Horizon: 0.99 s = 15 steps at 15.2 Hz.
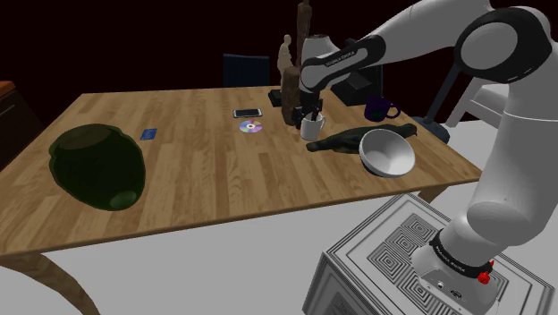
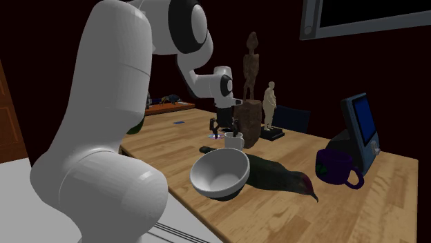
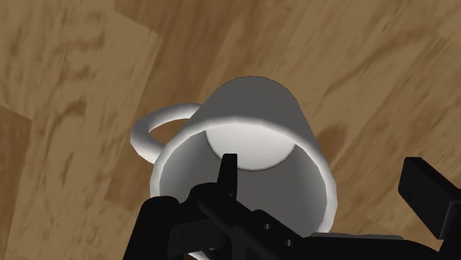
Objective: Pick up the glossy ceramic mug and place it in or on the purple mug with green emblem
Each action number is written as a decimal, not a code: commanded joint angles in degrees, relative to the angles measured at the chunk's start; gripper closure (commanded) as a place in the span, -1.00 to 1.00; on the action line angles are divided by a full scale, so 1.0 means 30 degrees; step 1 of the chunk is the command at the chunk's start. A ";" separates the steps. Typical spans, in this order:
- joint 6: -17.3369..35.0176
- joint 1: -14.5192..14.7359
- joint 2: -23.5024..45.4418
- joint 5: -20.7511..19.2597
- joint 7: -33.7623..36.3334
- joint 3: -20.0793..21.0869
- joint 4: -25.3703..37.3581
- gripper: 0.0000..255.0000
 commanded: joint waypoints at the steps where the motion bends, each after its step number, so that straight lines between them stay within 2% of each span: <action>1: 0.0076 -0.0013 0.0040 -0.0004 -0.0014 -0.0009 -0.0025 -1.00; 6: 0.0073 -0.0012 0.0039 -0.0004 -0.0013 -0.0008 -0.0024 -1.00; 7: 0.0073 -0.0012 0.0039 -0.0004 -0.0013 -0.0008 -0.0024 1.00; 15: 0.0073 -0.0012 0.0038 -0.0004 -0.0013 -0.0008 -0.0024 1.00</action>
